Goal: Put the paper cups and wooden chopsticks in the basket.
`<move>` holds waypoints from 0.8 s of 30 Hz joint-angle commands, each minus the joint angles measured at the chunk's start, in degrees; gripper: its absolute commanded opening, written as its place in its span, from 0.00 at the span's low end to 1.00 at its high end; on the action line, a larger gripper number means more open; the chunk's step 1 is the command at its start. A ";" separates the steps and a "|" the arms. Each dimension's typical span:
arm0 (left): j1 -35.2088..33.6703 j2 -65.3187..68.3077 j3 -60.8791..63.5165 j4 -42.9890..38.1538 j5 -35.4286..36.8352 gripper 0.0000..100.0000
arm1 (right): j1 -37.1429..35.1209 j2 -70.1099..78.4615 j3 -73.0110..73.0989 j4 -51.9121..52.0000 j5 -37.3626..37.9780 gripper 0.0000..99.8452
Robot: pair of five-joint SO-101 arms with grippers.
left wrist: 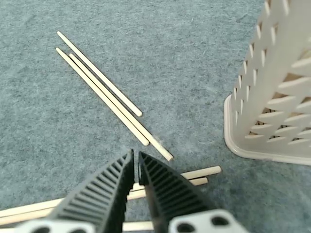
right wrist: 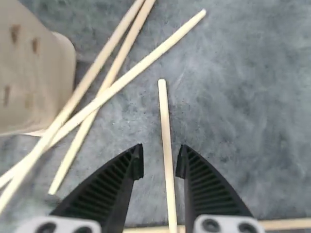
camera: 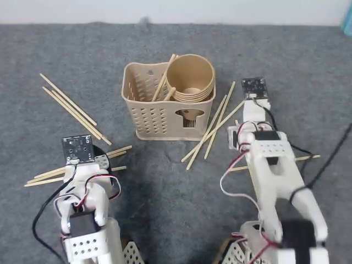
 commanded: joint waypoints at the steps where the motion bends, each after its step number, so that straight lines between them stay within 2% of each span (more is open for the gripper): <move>1: -0.35 -0.44 -0.22 -1.58 0.09 0.02 | 0.66 3.12 -6.59 -1.89 1.32 0.12; 17: -0.35 -0.44 -0.22 -1.58 0.09 0.02 | 0.75 25.98 -23.74 -1.45 4.48 0.12; 21: -0.35 -0.44 -0.22 -1.58 0.09 0.02 | 0.66 26.42 -23.82 -1.45 4.48 0.00; 24: -0.35 -0.44 -0.22 -1.58 0.09 0.02 | 0.92 26.42 -23.65 -1.45 4.31 0.01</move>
